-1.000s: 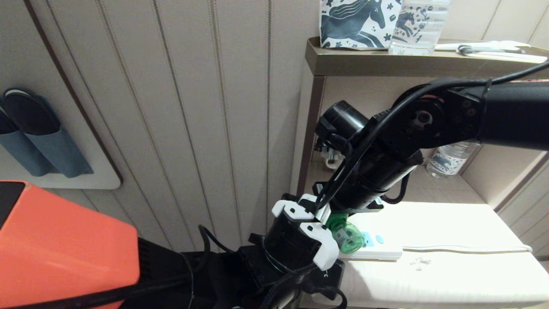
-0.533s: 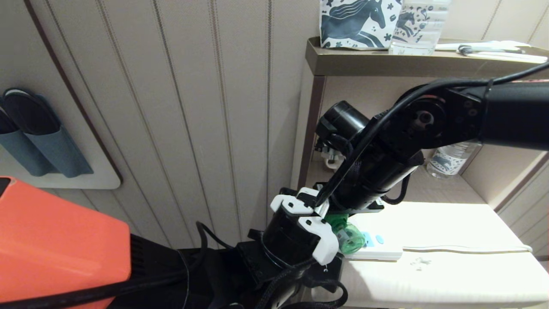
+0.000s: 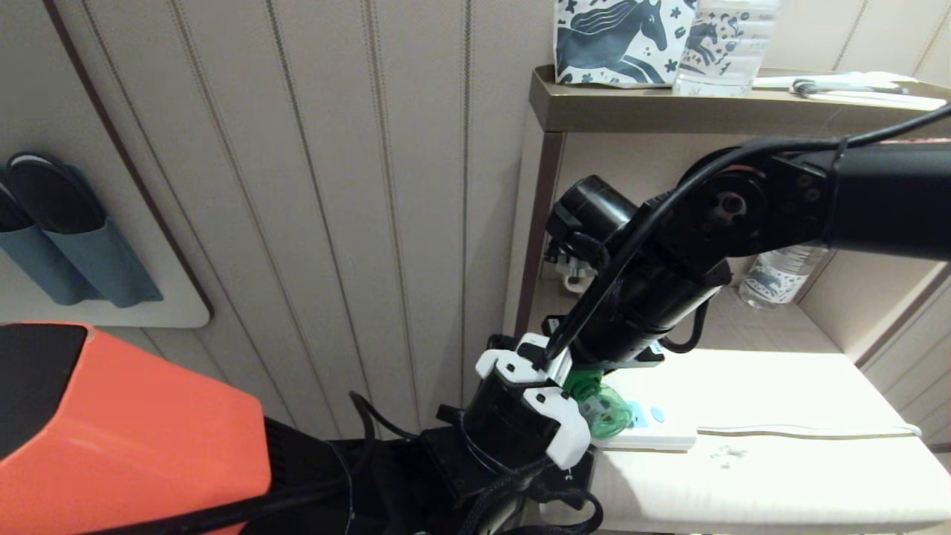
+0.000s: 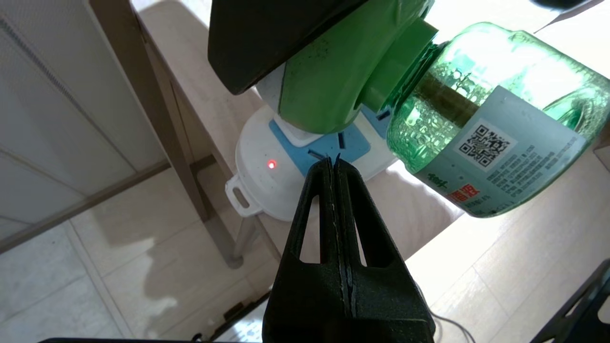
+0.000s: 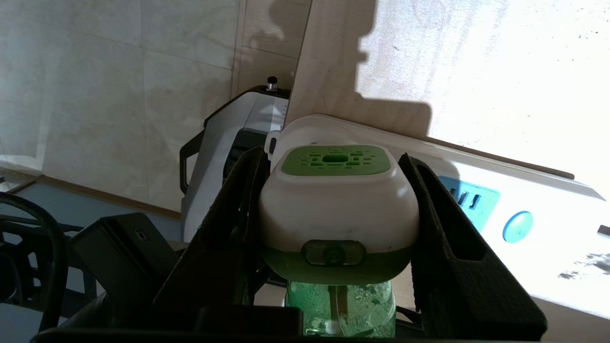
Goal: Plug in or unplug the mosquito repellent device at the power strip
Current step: Hold the socket with your left hand and unplug it with your right hand
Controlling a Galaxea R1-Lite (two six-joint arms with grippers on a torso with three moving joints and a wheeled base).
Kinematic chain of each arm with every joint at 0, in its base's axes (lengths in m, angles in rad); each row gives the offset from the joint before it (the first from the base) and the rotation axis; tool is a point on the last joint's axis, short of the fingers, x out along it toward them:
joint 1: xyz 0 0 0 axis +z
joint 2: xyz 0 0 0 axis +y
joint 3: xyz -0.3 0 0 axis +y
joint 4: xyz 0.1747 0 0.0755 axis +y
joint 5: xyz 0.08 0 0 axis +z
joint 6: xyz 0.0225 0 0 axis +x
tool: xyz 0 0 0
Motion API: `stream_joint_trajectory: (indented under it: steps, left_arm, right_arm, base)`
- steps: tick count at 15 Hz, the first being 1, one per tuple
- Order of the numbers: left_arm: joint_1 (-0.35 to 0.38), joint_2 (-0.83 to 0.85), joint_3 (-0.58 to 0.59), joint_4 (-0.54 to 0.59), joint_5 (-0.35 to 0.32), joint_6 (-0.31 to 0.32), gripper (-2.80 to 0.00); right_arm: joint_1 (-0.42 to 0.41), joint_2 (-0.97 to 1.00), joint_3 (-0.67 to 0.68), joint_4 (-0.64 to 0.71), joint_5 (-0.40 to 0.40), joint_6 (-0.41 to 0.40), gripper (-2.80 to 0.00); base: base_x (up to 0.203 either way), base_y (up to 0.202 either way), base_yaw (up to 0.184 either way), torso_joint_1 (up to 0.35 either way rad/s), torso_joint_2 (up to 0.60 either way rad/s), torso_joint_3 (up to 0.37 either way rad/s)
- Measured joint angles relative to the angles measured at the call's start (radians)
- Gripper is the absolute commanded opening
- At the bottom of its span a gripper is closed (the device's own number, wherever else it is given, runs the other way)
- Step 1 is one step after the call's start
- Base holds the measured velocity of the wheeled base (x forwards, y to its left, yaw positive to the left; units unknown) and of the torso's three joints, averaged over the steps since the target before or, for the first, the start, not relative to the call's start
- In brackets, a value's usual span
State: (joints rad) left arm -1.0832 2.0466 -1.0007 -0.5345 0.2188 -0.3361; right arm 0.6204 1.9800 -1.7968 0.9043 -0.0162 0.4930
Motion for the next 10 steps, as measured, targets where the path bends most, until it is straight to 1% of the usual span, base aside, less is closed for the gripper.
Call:
stream_joint_trajectory:
  steps: [4,7,10]
  left_arm:
    - [0.002,0.005,0.008,-0.004,0.0,0.0,-2.8]
    - [0.002,0.007,0.009,-0.003,0.0,0.0,-2.8]
    - [-0.001,0.012,0.016,0.013,-0.005,-0.001,-2.8]
  right_arm:
    - [0.0,-0.011,-0.018,0.016,0.0,0.0,-2.8]
    - [0.0,-0.02,-0.069,0.076,-0.004,0.0,-2.8]
    - [0.011,-0.032,-0.105,0.077,0.003,0.001,-2.8]
  base:
    - [0.0,0.0,0.0,0.0,0.0,0.0]
    - [0.0,0.0,0.0,0.0,0.0,0.0]
    - [0.0,0.0,0.0,0.0,0.0,0.0]
